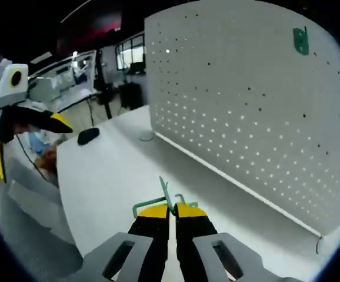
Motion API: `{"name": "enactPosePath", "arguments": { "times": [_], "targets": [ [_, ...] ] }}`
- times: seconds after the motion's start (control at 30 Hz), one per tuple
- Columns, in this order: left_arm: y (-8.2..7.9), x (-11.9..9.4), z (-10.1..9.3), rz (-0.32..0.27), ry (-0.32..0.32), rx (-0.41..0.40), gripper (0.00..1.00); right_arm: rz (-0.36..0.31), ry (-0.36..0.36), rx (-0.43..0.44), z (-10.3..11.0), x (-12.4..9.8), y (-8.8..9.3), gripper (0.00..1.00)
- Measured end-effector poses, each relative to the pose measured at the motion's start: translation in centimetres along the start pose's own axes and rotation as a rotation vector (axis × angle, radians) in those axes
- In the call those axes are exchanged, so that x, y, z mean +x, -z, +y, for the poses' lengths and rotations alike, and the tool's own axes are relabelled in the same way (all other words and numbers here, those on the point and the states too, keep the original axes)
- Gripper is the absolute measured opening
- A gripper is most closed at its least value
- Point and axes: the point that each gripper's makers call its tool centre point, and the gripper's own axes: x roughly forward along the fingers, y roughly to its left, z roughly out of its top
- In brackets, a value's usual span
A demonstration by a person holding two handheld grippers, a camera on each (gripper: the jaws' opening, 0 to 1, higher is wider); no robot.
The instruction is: Insert the hook assembly into the mounting plate slot until the hook locks in place.
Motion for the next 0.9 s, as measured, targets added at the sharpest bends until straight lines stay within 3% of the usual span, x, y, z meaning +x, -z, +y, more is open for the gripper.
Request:
{"name": "enactPosePath", "arguments": {
  "times": [0.1, 0.27, 0.37, 0.5, 0.6, 0.63, 0.7, 0.9],
  "targets": [
    [-0.3, 0.0, 0.0, 0.01, 0.006, 0.031, 0.87, -0.041, -0.083, 0.022, 1.7, -1.8, -2.4, 0.0],
    [-0.9, 0.2, 0.0, 0.008, 0.02, 0.089, 0.83, -0.01, -0.17, -0.12, 4.4, -4.4, -3.9, 0.0],
    [-1.4, 0.2, 0.0, -0.004, 0.015, 0.144, 0.73, 0.025, -0.212, -0.171, 5.8, -5.0, -3.7, 0.0],
    [-1.6, 0.3, -1.0, -0.003, 0.054, 0.131, 0.67, 0.091, -0.263, -0.269, 7.5, -5.5, -2.9, 0.0],
    [-0.9, 0.5, -1.6, 0.035, 0.08, 0.157, 0.57, 0.138, -0.284, -0.346, 8.5, -5.7, -2.1, 0.0],
    [-0.3, 0.5, -2.6, 0.068, 0.14, 0.132, 0.52, 0.145, -0.293, -0.354, 8.8, -5.7, -1.9, 0.0],
    [-0.2, 0.8, -4.1, 0.069, 0.21, 0.12, 0.4, 0.166, -0.323, -0.359, 9.8, -5.7, -1.3, 0.0],
    [1.2, 1.6, -4.9, 0.147, 0.202, 0.246, 0.35, 0.239, -0.362, -0.449, 11.2, -5.6, 0.4, 0.0]
  ]
}}
